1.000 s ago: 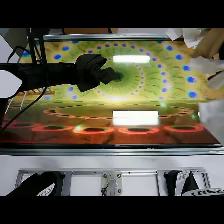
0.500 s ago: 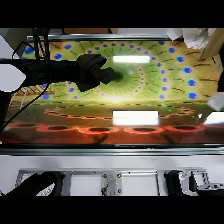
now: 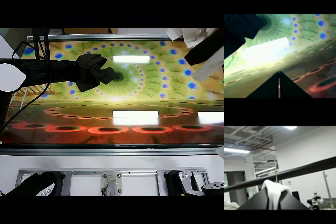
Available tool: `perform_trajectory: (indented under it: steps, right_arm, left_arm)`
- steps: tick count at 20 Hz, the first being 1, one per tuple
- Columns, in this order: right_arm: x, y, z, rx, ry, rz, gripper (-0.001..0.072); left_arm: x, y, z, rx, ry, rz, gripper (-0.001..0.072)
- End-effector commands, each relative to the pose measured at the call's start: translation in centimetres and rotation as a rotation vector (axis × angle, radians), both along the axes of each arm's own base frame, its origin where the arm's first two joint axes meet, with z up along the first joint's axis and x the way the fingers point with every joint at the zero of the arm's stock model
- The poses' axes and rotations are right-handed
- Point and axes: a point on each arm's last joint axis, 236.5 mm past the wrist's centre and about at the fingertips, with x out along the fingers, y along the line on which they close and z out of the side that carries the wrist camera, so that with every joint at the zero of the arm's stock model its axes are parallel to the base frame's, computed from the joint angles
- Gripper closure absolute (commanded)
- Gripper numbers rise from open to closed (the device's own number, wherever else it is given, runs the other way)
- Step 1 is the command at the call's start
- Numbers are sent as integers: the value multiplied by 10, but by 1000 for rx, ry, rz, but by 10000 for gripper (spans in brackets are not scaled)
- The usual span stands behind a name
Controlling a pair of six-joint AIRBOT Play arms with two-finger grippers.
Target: Fold the clothes and pants, and hang the long-sleeved shirts on hangers.
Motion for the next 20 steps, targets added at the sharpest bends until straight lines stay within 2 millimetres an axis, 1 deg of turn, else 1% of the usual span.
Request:
perform_trajectory:
  steps: [1, 5, 10, 12, 16, 19, 20]
  right_arm:
    - [0, -10, -6, 9, 39, -43, 684]
    - [-12, -31, -16, 57, 20, -105, 684]
    - [-9, -46, -27, 74, 65, -134, 684]
    - [-8, -47, -29, 65, 100, -157, 683]
    - [-7, -46, -29, 64, 103, -155, 666]
    - [4, -33, -23, 28, 129, -109, 660]
    - [9, -25, -20, 10, 142, -86, 556]
  left_arm:
    - [0, 0, 0, -1, 0, 0, 688]
    - [0, 0, 0, -1, 0, 0, 689]
    - [0, 0, 0, -1, 0, 1, 688]
    - [0, 0, 0, -2, 0, 0, 688]
    - [0, 0, 0, -2, 0, 1, 688]
    - [0, 0, 0, -1, 0, 1, 688]
    - [0, 0, 0, -1, 0, 0, 688]
